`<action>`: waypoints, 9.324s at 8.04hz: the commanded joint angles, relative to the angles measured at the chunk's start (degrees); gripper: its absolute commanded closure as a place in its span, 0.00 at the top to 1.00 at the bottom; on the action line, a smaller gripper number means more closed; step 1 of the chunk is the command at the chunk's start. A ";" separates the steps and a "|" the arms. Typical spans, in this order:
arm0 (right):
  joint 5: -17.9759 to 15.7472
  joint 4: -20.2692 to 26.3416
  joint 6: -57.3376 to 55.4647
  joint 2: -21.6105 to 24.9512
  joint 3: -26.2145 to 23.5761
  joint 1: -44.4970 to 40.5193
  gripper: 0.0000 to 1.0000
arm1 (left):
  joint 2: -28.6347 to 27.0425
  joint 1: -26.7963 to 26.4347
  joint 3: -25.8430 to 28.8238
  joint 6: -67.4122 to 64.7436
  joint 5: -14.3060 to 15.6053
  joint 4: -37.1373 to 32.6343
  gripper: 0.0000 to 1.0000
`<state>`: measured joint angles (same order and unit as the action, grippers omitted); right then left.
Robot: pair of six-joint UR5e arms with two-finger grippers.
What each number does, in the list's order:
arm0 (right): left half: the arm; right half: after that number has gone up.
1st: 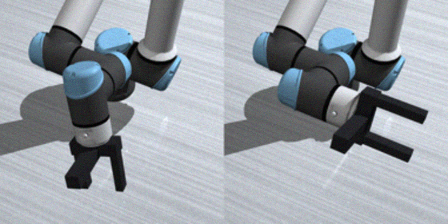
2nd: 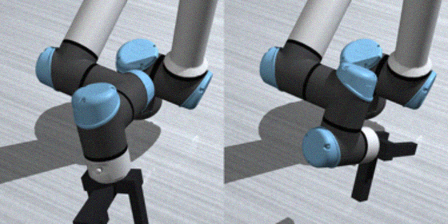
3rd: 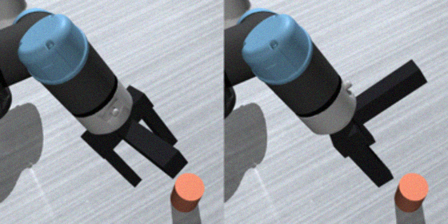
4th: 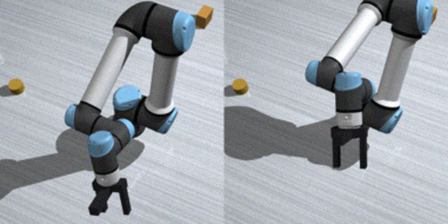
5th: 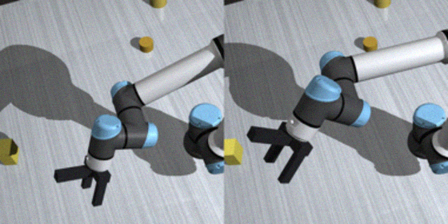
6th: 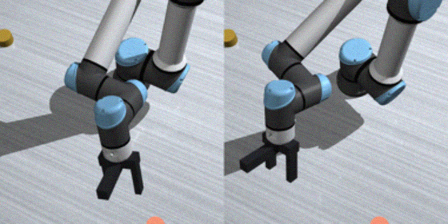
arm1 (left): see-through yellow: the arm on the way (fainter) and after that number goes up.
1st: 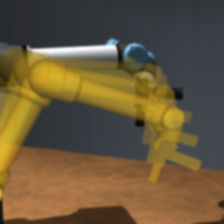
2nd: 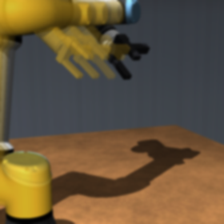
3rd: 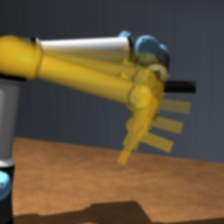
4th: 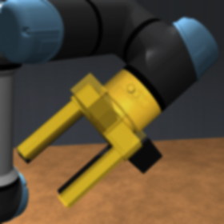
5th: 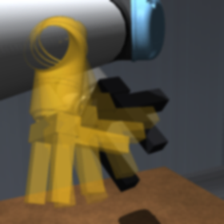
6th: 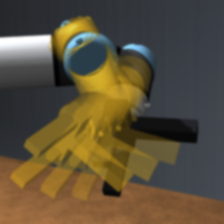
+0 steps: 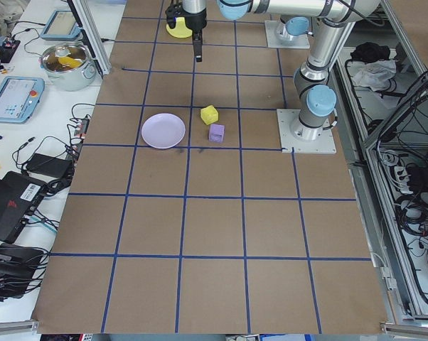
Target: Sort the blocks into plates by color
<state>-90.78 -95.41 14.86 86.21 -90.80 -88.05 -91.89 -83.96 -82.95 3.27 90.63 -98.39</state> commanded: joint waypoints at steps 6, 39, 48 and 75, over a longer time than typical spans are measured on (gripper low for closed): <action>-0.45 0.40 -0.09 0.10 -0.96 -0.02 1.00 | -6.98 11.89 -25.94 15.98 6.57 23.59 1.00; -0.45 -0.48 0.70 -0.51 -0.96 0.33 1.00 | -32.30 9.96 14.22 28.46 -0.37 11.76 0.03; -0.18 -0.57 0.52 -0.51 -0.96 0.33 1.00 | -32.47 10.48 6.58 25.56 -0.37 12.87 0.24; -0.54 -0.65 0.44 -1.22 -1.05 0.33 1.00 | -19.82 6.27 -21.81 -11.53 -4.76 18.14 0.99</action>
<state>-91.33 -95.98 15.37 85.00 -91.84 -87.71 -110.48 -77.71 -104.23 -8.48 85.96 -80.27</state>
